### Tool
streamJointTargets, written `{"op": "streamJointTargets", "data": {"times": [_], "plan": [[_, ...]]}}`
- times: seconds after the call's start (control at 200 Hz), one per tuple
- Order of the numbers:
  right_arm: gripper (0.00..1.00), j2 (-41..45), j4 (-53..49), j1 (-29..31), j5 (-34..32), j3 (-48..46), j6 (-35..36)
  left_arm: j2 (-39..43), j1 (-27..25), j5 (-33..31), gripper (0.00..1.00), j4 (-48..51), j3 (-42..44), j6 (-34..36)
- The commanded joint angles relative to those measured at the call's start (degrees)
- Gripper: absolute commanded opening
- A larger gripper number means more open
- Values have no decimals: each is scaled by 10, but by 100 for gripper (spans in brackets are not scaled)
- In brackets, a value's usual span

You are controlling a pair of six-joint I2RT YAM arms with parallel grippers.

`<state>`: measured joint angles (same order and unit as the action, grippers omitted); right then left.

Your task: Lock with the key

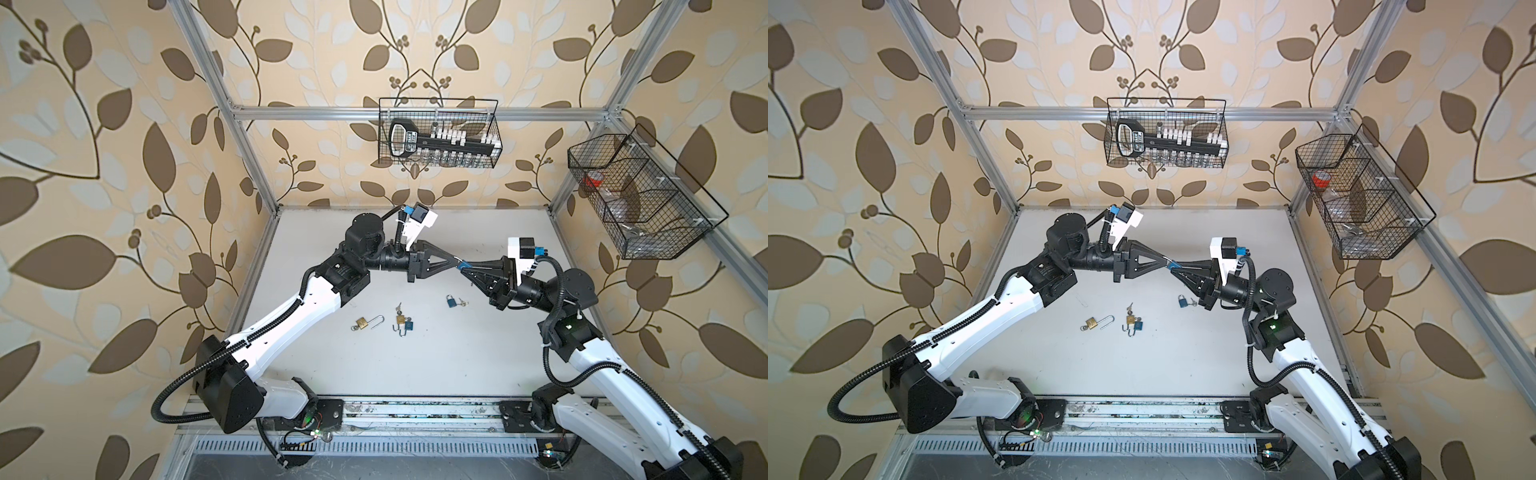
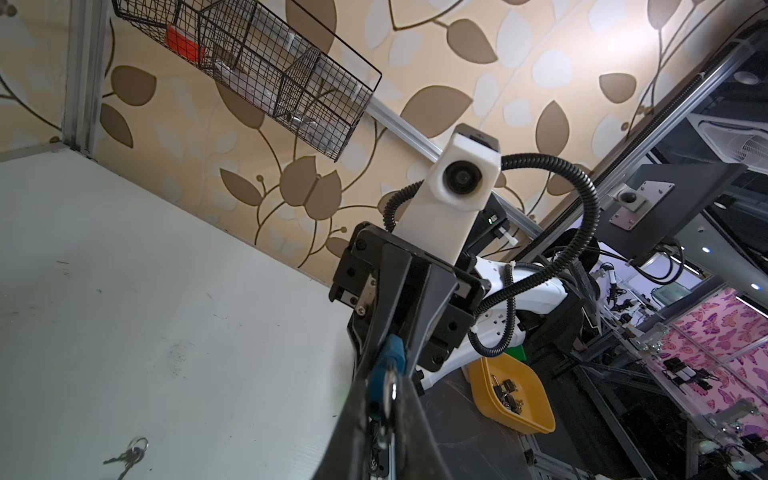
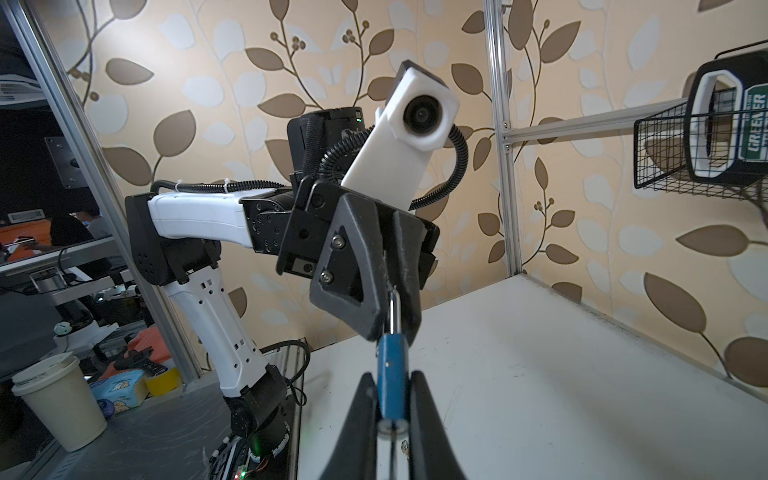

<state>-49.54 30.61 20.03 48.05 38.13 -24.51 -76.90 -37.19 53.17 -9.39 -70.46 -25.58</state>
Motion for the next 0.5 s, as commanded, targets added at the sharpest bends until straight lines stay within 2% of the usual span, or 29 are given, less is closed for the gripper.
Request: {"op": "streamJointTargets", "data": {"times": [0.0,0.13,0.235,0.37,0.495], "plan": [[0,-2,15,3,36,5,-20,22,-4,-14,16,1,-10,19],[0,3,11,0,37,0,-19,28,-4,-16,21,10,-9,29],[0,-7,-5,-8,62,15,-25,33,-5,-11,32,37,-17,52],[0,-36,-37,-34,132,50,-43,33,-4,-6,48,199,-82,168],[0,-52,-68,-50,188,76,-46,38,-5,-43,54,308,-124,248]]}}
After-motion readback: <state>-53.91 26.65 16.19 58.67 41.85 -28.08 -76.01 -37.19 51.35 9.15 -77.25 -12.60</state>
